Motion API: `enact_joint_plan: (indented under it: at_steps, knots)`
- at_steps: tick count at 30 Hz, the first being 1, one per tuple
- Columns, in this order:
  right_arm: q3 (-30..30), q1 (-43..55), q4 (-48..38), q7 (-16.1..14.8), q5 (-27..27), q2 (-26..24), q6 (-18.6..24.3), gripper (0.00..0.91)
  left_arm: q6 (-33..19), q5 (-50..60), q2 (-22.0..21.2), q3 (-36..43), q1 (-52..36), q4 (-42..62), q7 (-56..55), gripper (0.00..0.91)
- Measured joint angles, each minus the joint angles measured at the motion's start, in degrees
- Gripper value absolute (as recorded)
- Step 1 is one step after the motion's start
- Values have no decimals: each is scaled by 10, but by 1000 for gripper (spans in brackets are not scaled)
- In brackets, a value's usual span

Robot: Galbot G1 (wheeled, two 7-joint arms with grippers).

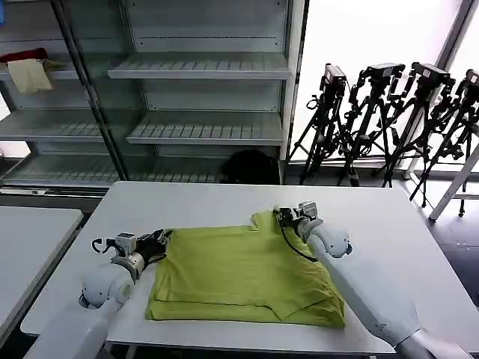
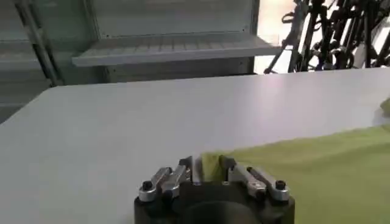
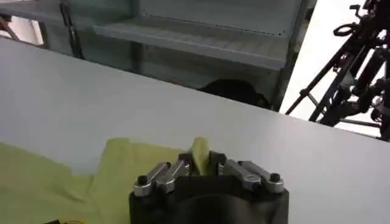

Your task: Fold and organize the clothes.

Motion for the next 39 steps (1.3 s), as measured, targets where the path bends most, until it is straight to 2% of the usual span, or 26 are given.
enact_joint_plan:
  at_steps: [7, 19, 30, 39]
  knots:
    - [2, -9, 12, 3, 10, -8, 13, 0, -3, -2, 1, -4, 4, -6, 10, 0]
    - [14, -27, 66, 20, 62, -37, 50, 0, -21, -17, 10, -13, 11, -33, 8, 0]
    - [36, -69, 151, 27, 96, -84, 59, 0, -27, -20, 30, -30, 41, -80, 5, 0]
    - [69, -126, 226, 23, 109, -132, 59, 0, -14, -6, 51, -49, 81, -132, -6, 0]
